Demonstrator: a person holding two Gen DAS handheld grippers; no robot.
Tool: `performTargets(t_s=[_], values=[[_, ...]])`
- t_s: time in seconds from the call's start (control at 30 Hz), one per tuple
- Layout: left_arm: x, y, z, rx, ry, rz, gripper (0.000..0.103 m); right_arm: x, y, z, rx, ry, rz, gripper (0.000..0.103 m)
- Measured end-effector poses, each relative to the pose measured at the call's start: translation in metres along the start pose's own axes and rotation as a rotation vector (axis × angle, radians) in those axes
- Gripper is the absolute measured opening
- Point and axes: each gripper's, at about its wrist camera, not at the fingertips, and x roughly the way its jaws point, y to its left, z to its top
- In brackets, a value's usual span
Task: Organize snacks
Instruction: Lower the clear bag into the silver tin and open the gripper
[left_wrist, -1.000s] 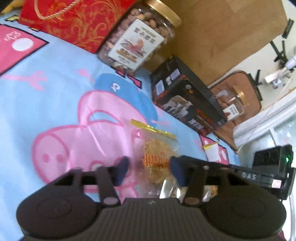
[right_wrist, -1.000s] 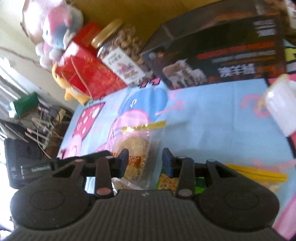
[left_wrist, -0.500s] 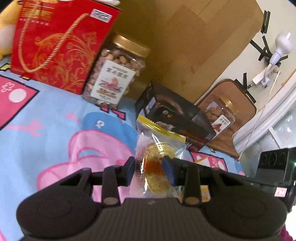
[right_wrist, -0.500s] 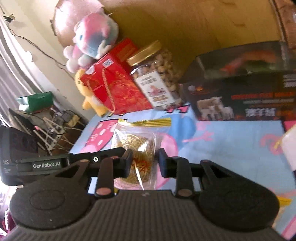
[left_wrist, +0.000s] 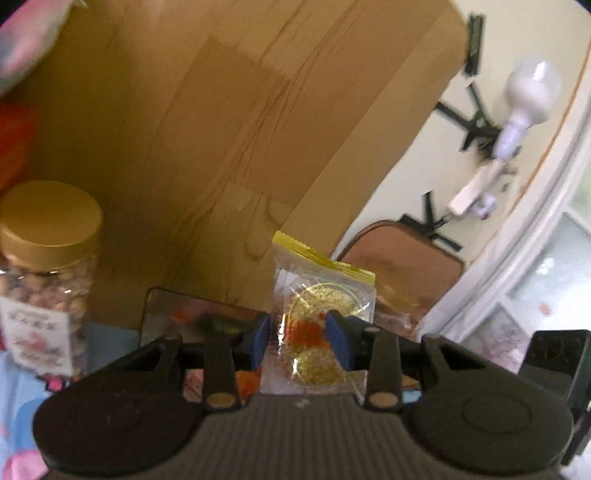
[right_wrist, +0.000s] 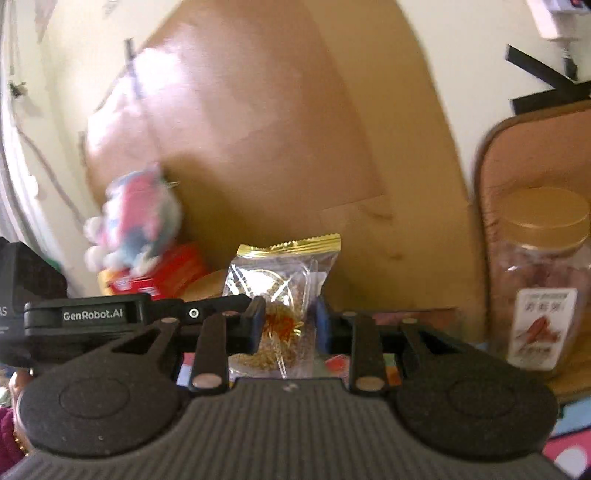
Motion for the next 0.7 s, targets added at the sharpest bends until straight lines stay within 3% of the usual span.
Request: performTargets(t_s=[0.13,0.33,0.47,0.6,0.7], values=[[0.029,0.012,-0.003,0.009,0.034,0.083,0.033,0.031,-0.021,-0.01,0.01,0.026,-0.034,0.031],[0.048,0.041,-0.014,-0.044,0.122,0.188,0.034,0.072,-0.03,-0.028,0.038,0.15,-0.036,0.031],[0.044,0.043,-0.018,-0.029,0.117,0.248,0.047,0.086,-0.021,-0.039,-0.003,0.235,-0.038,0.033],[0.023,0.026,-0.012,0.022,0.051,0.267,0.047,0.069,-0.007,-0.034,-0.082,0.178,-0.099,0.037],[-0.013,0.008,-0.013,0.045,-0.014,0.221,0.047,0.031,-0.002,-0.025,-0.09,0.091,-0.098,0.037]])
